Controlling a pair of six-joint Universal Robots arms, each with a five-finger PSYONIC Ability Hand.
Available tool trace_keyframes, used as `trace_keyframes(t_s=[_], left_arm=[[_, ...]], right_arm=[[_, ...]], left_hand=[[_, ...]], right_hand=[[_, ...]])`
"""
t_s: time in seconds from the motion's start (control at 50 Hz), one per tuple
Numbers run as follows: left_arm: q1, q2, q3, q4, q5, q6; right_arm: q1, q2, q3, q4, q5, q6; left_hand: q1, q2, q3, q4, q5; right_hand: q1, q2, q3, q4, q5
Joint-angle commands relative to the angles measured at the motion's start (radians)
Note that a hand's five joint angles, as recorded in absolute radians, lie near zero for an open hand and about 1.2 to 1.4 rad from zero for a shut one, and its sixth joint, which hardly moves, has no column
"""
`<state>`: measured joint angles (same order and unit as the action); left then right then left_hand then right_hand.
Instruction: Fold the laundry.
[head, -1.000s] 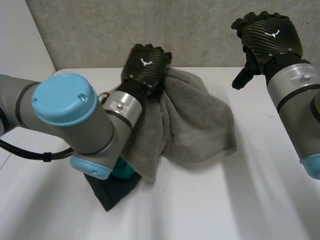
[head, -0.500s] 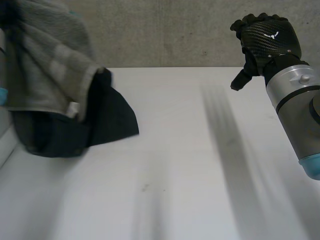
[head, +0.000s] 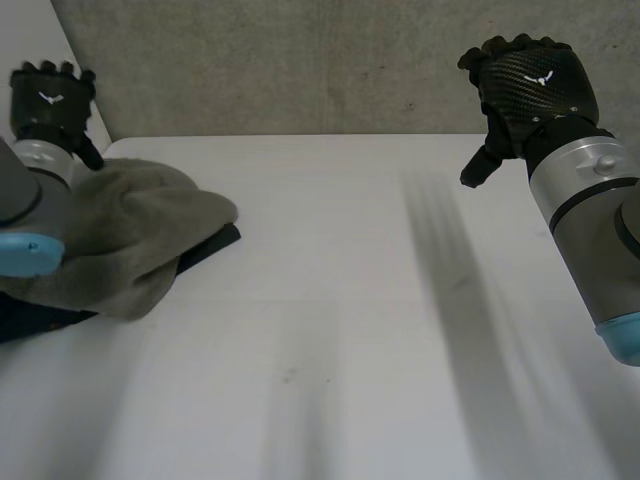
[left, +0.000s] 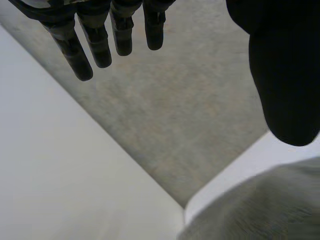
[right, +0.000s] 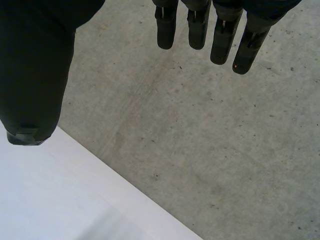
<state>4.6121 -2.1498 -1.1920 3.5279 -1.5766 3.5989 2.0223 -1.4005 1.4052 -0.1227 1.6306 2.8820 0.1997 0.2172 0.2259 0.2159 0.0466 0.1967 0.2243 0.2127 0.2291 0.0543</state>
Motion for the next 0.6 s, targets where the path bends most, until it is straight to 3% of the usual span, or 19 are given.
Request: trace_keyframes(t_s=[0.02, 0.2, 0.38, 0.6], left_arm=[[-0.035, 0.053, -0.124, -0.001, 0.001, -0.002], [-0.047, 0.074, -0.211, -0.038, 0.003, -0.005], [-0.052, 0.053, -0.225, -0.095, 0.038, -0.005], [-0.044, -0.102, -0.132, -0.083, 0.072, 0.001]], right_arm=[[-0.005, 0.0, 0.001, 0.0, 0.0, -0.001], [-0.002, 0.003, 0.008, 0.0, -0.002, -0.003], [-0.004, 0.008, 0.008, 0.0, -0.002, -0.004], [0.0, 0.009, 0.017, 0.0, -0.002, -0.006]], left_hand=[[0.011, -0.007, -0.015, -0.005, -0.011], [0.16, 0.143, 0.134, 0.144, 0.139], [0.164, 0.146, 0.137, 0.147, 0.142], [0.248, 0.231, 0.222, 0.232, 0.227]], right_hand=[[-0.022, -0.05, -0.038, -0.055, -0.054], [-0.022, -0.05, -0.038, -0.055, -0.054], [-0.022, -0.05, -0.038, -0.055, -0.054], [-0.022, -0.05, -0.038, -0.055, -0.054]])
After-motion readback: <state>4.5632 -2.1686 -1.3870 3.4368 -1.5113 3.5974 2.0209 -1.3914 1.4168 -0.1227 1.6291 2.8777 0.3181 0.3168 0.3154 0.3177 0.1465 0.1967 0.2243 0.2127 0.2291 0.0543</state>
